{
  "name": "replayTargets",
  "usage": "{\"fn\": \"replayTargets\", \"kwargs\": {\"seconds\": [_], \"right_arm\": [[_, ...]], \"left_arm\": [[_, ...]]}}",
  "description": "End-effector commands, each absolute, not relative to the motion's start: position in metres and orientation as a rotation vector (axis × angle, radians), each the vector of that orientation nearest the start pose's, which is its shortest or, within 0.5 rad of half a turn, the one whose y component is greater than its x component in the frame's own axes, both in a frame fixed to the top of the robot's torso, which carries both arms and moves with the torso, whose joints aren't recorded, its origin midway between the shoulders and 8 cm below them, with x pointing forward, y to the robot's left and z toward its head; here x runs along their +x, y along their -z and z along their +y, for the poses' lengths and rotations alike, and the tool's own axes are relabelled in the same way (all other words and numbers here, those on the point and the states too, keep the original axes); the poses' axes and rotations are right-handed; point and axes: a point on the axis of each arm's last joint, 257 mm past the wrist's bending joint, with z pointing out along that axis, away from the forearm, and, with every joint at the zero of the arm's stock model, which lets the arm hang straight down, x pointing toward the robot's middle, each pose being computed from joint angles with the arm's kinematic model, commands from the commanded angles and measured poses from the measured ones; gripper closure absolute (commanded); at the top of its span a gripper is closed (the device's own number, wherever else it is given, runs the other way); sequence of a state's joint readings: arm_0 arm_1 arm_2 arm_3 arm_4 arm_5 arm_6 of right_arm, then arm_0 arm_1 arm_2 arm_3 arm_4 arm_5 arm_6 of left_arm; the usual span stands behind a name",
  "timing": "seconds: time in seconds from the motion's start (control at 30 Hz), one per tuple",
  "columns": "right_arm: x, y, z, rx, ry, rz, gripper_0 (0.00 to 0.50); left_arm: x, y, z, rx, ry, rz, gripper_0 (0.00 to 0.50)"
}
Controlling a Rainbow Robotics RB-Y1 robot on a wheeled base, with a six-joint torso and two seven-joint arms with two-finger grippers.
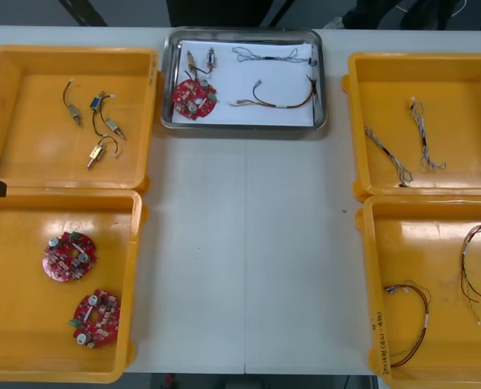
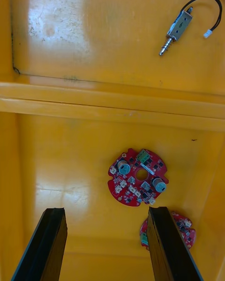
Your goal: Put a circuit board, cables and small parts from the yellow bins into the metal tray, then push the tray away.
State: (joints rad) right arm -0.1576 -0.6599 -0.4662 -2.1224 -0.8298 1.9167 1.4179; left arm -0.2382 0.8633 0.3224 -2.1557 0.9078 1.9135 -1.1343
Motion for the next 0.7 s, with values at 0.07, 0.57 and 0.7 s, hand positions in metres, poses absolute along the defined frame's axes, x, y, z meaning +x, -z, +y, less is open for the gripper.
{"fn": "replayTargets", "kwargs": {"seconds": [0.07,0.57,0.7], "right_arm": [[0.3717,0.1454,-0.409,0.121,-0.016,2.597,0.0],[0.3686,0.1495,-0.4113,0.133,-0.002,2.613,0.0],[0.3686,0.1495,-0.4113,0.133,-0.002,2.613,0.0]], "left_arm": [[0.3867,0.1267,0.3887,-0.117,-0.019,2.625,0.0],[0.3867,0.1267,0.3887,-0.117,-0.019,2.625,0.0],[0.3867,0.1267,0.3887,-0.117,-0.019,2.625,0.0]]}}
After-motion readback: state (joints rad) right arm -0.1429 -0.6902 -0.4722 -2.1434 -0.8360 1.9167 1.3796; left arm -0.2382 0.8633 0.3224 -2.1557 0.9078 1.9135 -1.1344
